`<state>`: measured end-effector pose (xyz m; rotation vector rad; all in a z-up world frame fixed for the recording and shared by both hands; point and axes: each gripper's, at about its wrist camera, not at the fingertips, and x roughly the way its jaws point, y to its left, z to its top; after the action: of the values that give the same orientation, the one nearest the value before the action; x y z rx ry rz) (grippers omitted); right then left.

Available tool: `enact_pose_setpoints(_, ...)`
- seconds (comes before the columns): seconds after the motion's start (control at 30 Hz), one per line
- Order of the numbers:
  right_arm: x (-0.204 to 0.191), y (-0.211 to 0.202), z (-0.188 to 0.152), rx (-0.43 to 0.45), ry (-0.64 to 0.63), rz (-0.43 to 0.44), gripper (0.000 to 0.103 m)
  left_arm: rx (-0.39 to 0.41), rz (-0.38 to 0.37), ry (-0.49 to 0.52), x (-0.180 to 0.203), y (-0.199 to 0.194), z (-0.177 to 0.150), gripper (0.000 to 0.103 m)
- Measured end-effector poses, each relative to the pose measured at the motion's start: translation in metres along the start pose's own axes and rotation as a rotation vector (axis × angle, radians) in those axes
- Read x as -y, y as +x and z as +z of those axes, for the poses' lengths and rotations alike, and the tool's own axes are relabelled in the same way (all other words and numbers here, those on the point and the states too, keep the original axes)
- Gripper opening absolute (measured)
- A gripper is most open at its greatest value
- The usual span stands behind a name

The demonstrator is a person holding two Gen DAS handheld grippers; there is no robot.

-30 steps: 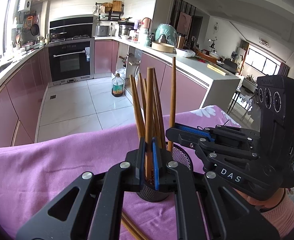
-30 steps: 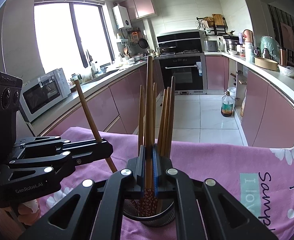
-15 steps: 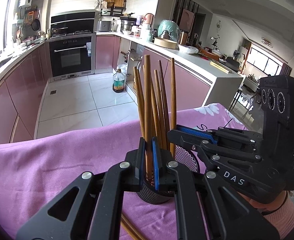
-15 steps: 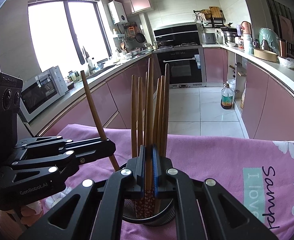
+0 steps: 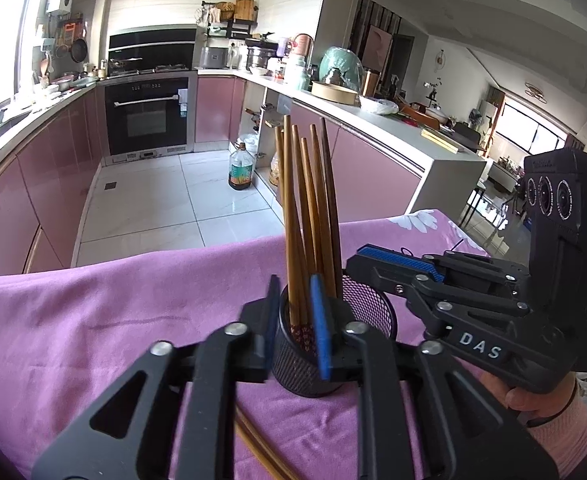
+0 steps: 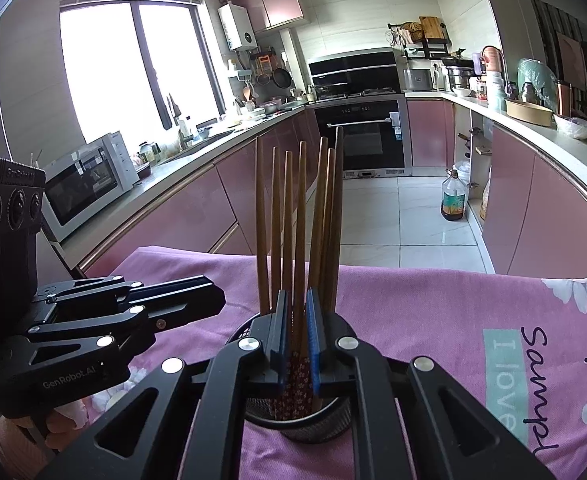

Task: Organize utensils
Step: 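Open the left tool over the cup while the right tool releases its chopstick, then move the left tool back to the last chopsticks while the right tool does too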

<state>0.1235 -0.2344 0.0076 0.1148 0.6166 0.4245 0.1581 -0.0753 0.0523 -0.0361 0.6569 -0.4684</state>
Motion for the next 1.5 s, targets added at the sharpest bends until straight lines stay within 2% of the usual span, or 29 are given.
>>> enact_pose_setpoints(0.03, -0.001, -0.002, -0.001, 0.003, -0.001, 0.004, 0.010, 0.005, 0.005, -0.001, 0.000, -0.002, -0.001, 0.027)
enact_pose_setpoints(0.13, -0.004, -0.010, -0.005, 0.017, -0.008, 0.013, 0.021, 0.032, 0.028, -0.001, 0.001, -0.009, -0.006, 0.036)
enact_pose_setpoints(0.37, -0.015, -0.029, -0.017, 0.035, -0.041, 0.040, 0.024, 0.082, 0.089, 0.016, 0.003, -0.026, -0.022, 0.058)
enact_pose_setpoints(0.53, -0.026, -0.040, -0.028, 0.032, -0.061, 0.068, 0.029, 0.110, 0.134, 0.022, 0.003, -0.039, -0.034, 0.067)
enact_pose_setpoints(0.63, -0.031, -0.039, -0.038, 0.002, -0.072, 0.094, 0.033, 0.115, 0.151, 0.016, 0.001, -0.047, -0.047, 0.068)
enact_pose_setpoints(0.97, -0.047, -0.008, -0.083, -0.181, -0.106, 0.136, 0.033, 0.051, 0.208, -0.041, -0.029, -0.059, -0.092, 0.068)
enact_pose_setpoints(1.23, -0.061, 0.010, -0.107, -0.266, -0.105, 0.142, 0.033, -0.026, 0.222, -0.079, -0.044, -0.047, -0.125, 0.067)
enact_pose_setpoints(1.5, -0.062, 0.022, -0.114, -0.311, -0.093, 0.127, 0.030, -0.066, 0.217, -0.097, -0.049, -0.036, -0.139, 0.067)
